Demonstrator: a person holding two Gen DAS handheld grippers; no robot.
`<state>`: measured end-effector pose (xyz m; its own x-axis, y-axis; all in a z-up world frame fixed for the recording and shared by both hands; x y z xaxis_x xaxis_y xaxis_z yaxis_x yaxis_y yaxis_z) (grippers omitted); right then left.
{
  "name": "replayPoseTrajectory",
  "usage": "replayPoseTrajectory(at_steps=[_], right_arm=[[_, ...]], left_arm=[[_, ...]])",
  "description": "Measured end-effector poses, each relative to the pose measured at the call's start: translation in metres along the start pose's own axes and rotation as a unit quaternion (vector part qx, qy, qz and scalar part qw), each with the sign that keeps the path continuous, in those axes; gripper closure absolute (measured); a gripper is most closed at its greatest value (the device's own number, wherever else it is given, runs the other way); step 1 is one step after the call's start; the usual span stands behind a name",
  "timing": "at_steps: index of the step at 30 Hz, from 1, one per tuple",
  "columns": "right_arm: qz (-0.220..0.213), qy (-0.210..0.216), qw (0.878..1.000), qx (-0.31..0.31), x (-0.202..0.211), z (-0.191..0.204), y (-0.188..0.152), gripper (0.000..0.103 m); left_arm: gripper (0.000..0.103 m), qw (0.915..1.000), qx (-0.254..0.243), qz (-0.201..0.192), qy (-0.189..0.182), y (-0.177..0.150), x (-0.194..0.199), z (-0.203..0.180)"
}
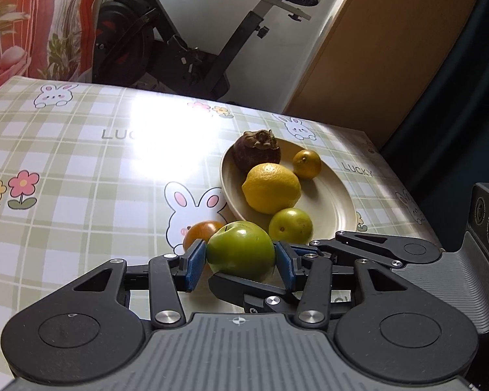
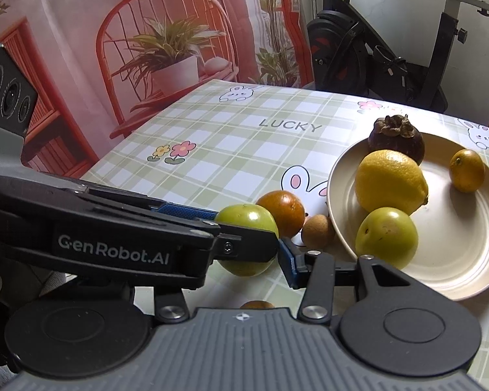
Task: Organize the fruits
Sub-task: 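Carry the green apple in the left gripper onto the plate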
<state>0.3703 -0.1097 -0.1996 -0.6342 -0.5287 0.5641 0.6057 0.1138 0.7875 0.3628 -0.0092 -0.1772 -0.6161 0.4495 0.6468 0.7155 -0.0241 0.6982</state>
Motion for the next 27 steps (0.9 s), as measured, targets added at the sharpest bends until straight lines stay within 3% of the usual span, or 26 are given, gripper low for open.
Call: replayPoseTrajectory(at_steps=[12, 19, 27], right_arm=[[-0.076, -0.019, 0.997, -0.003, 0.048, -0.023, 0.038, 0.055], [-0.101, -0.043, 0.994, -0.009, 0.064, -0.057, 0.056, 0.055], [-0.097, -0.059, 0.993, -0.027, 0.054, -0.108, 0.056, 0.055]], left_arm=[[0.054, 0.9966, -0.074, -0.034, -0.016, 0.053, 0.005, -0.056], [0.054, 0.9936, -0.108, -0.026, -0.024, 0.074, -0.028, -0.084], [0.054, 0.9922, -0.122, 0.011, -0.019, 0.083, -0.08, -0.096]])
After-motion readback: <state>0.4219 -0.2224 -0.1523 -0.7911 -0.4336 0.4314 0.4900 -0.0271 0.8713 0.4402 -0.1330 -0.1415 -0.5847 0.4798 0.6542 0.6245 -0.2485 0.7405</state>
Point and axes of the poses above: each gripper's, at about its wrist camera, not at the fingertips, and x roughly against the way its jaws point, z to its left, y to its top, the point moved 3 cm from there along -x, roughly the way its jaws point, and after that the axes turned 3 degrees about -z, right-handed, at the moved point
